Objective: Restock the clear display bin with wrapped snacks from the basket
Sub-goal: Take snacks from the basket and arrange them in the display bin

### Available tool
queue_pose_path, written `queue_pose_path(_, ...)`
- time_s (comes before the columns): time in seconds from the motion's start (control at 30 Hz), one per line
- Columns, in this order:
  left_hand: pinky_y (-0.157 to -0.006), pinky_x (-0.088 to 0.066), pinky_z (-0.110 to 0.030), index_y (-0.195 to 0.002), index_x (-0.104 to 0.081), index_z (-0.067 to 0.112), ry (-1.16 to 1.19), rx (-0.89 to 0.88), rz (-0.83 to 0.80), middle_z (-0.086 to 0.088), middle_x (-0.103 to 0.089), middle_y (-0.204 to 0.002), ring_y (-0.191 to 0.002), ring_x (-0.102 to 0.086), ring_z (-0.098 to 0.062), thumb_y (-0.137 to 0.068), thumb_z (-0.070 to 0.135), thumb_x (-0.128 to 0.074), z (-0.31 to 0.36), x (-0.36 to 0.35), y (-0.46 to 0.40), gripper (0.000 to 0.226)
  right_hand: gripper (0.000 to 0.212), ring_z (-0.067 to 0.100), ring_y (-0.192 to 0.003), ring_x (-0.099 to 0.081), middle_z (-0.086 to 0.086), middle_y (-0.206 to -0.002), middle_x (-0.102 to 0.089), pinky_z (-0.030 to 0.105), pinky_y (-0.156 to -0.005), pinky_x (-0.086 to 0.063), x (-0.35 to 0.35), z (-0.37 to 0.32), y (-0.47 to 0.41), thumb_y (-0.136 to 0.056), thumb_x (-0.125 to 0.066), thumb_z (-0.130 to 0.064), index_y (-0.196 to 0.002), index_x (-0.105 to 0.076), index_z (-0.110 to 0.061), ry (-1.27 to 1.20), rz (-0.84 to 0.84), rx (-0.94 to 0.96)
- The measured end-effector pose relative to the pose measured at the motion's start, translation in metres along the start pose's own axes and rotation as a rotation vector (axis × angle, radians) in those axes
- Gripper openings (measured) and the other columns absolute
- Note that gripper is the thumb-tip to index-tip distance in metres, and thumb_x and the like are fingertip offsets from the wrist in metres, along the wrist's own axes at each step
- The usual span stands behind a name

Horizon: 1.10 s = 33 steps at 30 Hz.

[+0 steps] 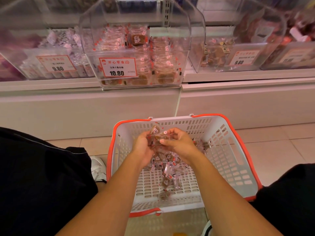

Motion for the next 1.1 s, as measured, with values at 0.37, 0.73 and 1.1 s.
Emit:
queue_pose_path(0.37,-0.051,-0.050,-0.026,-0.113,-0.069,0.017,-0.320,-0.088,0.013,-0.007,-0.076,-0.093,-0.065,-0.068,-0.014,-0.098,0.048,-0.051,0.006,-0.005,0.005,0.039,0.056,0.007,-0.116,-0.057,-0.012,-0.128,-0.057,0.039,-0.101,-0.051,-0.012,-0.031,0.013,-0.081,-0.079,-0.009,-0.127,-0.054,-0.029,0.446,0.083,0.318)
queue_pose_path(0.73,-0.049,-0.044,-0.016,-0.102,-0.061,0.015,-0.599,-0.355,0.126,0.009,-0.063,-0.064,-0.053,-0.058,-0.002,-0.102,0.049,-0.036,0.044,-0.009,0.014,0.043,0.063,0.010,-0.127,-0.053,-0.002,-0.144,-0.051,0.039,-0.109,-0.044,-0.039,-0.052,0.021,-0.097,-0.060,-0.013,-0.151,-0.032,-0.029,0.585,-0.134,0.300)
queue_pose_path(1.1,-0.039,-0.037,-0.025,-0.089,-0.046,0.012,-0.900,-0.447,-0.197,-0.003,-0.053,-0.056,-0.041,-0.046,-0.012,-0.104,0.034,-0.042,0.149,-0.093,0.092,0.027,0.039,0.020,-0.077,-0.069,0.001,-0.087,-0.073,0.043,-0.075,-0.055,-0.029,-0.188,0.074,-0.067,-0.091,-0.017,-0.098,-0.067,-0.019,0.647,-0.025,0.607)
Point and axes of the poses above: each hand's wrist, its own y-axis away from the middle knuckle, its own x-axis out of the back of the hand, z = x × y, the point moved 8 cm from there along -y, towards the middle knuckle
